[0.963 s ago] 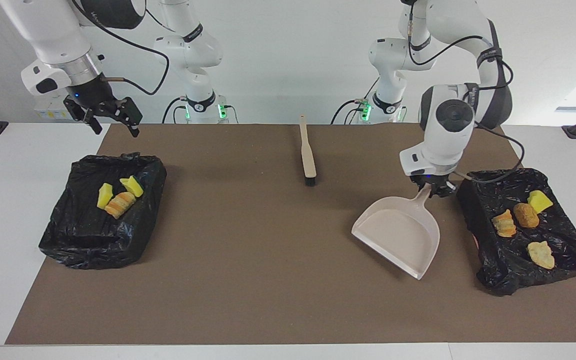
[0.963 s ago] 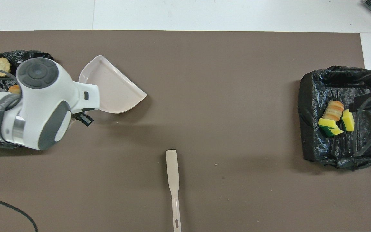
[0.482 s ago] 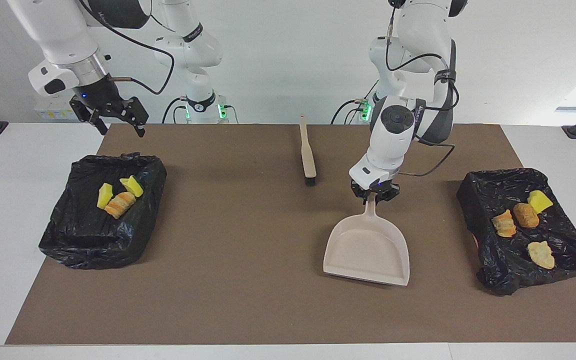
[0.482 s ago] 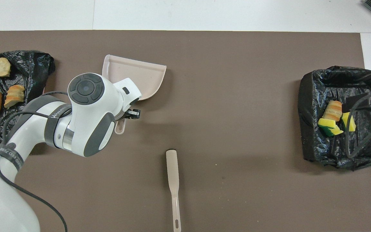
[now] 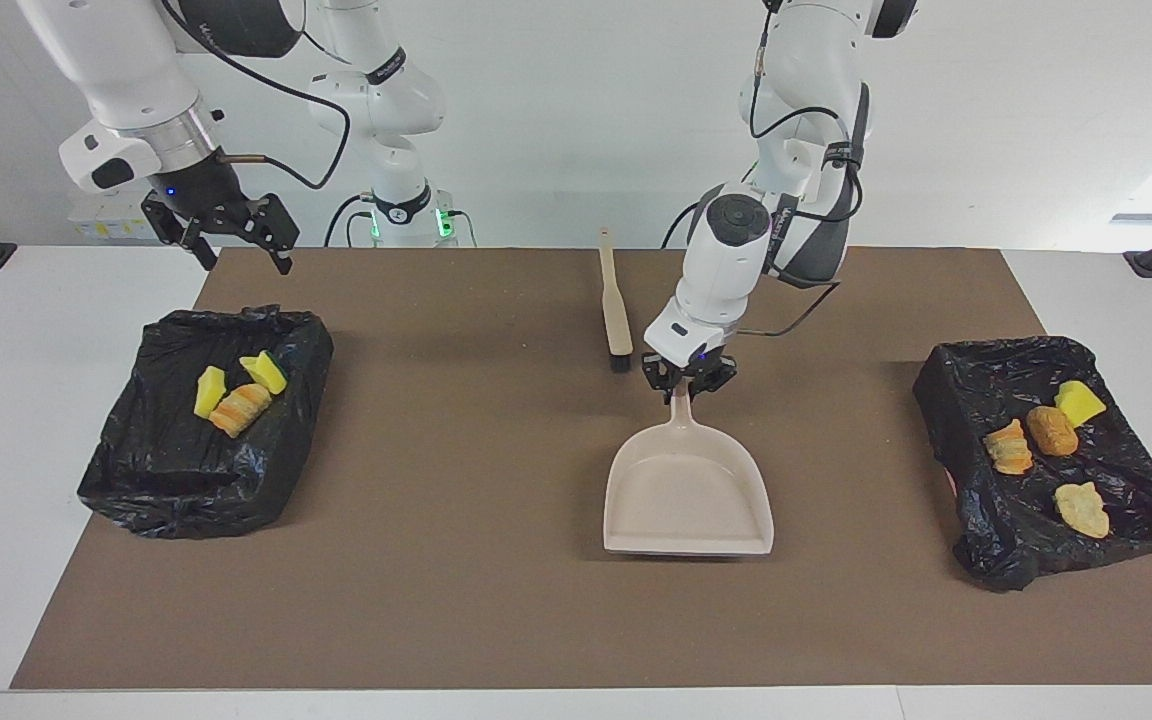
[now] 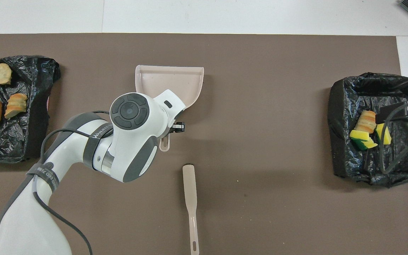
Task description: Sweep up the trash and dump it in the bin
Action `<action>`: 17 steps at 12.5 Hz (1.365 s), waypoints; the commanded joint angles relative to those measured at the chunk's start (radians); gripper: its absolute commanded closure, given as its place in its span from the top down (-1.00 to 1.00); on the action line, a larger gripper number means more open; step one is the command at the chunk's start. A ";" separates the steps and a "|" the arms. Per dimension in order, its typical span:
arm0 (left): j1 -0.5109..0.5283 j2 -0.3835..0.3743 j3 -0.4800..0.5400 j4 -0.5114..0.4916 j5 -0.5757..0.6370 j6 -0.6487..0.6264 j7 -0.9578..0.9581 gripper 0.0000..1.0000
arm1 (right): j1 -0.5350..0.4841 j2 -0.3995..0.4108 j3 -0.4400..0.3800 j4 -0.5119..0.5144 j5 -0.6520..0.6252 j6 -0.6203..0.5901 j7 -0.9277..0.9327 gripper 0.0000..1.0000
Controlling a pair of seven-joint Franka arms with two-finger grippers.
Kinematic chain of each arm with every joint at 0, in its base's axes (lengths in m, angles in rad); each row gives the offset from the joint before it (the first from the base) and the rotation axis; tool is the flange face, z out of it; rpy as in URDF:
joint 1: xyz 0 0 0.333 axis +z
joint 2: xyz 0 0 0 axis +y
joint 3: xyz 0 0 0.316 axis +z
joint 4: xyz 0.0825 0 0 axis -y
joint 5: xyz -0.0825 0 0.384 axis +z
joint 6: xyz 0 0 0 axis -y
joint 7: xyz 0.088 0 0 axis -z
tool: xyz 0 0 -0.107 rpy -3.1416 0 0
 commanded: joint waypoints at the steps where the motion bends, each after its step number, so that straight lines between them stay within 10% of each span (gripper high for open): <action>1: -0.048 0.057 0.021 0.070 -0.015 -0.008 -0.006 -1.00 | -0.004 -0.021 0.002 -0.027 0.011 0.020 0.003 1.00; 7: -0.105 0.172 0.020 0.169 -0.015 -0.006 -0.182 -0.97 | -0.004 -0.021 0.004 -0.027 0.011 0.023 -0.001 1.00; 11: -0.089 0.163 0.021 0.169 -0.005 0.003 -0.170 1.00 | -0.004 -0.021 0.002 -0.027 0.011 0.023 0.003 1.00; 17: 0.067 -0.048 0.041 0.130 -0.003 -0.242 0.065 1.00 | -0.004 -0.021 0.002 -0.027 0.011 0.020 0.003 1.00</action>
